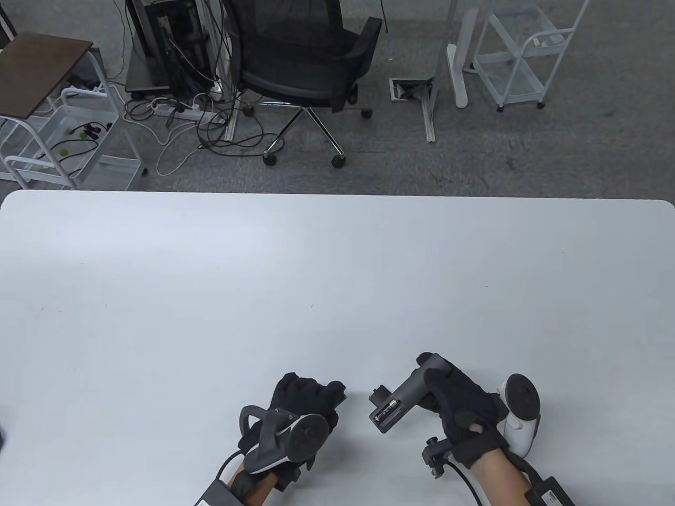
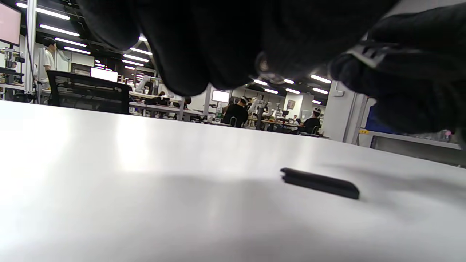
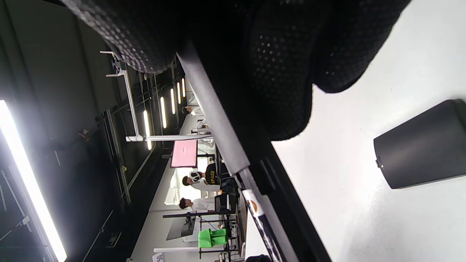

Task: Fit batteries into remote control, then fit battery cover

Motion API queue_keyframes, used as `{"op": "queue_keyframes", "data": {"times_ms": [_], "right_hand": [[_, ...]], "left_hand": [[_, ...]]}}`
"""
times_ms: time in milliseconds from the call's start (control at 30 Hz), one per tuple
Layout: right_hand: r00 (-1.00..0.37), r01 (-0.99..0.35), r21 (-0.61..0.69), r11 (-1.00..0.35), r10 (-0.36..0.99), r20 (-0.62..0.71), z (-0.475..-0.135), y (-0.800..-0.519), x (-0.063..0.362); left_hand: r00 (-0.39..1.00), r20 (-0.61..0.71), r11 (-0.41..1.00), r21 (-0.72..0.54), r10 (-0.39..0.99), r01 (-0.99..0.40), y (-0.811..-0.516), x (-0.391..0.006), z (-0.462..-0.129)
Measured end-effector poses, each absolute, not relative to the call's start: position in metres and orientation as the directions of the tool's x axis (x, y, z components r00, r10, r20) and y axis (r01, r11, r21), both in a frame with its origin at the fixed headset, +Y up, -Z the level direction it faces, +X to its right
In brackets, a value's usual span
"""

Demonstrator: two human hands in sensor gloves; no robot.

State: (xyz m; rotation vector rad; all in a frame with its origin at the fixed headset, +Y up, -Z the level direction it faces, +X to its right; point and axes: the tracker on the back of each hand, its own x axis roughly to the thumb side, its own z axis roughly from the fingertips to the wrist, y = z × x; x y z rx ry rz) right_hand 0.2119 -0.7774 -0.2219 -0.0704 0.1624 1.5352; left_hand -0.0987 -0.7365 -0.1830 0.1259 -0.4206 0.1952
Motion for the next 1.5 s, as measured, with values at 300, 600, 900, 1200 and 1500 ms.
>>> {"op": "queue_keyframes", "data": {"times_ms": [300,600,900,1200,1500], "right_hand": [[0.006,-0.999,0.048,0.014,0.987,-0.162,-0.222,-0.779,0.208],[0.010,-0.998,0.061,0.021,0.984,-0.179,-0.223,-0.782,0.202],[0.029,-0.996,0.072,0.044,0.979,-0.200,-0.222,-0.785,0.197],[0.032,-0.994,0.093,0.053,0.976,-0.214,-0.219,-0.787,0.191],[0.009,-0.994,0.100,0.033,0.974,-0.227,-0.217,-0.787,0.188]], "left_hand": [[0.860,0.470,0.959,0.083,0.201,-0.270,-0.727,-0.092,-0.173],[0.835,0.508,0.956,0.071,0.212,-0.285,-0.725,-0.082,-0.166],[0.827,0.525,0.962,0.053,0.202,-0.269,-0.727,-0.075,-0.165],[0.823,0.532,0.964,0.045,0.198,-0.262,-0.728,-0.072,-0.165],[0.825,0.534,0.964,0.059,0.187,-0.257,-0.729,-0.070,-0.164]]}}
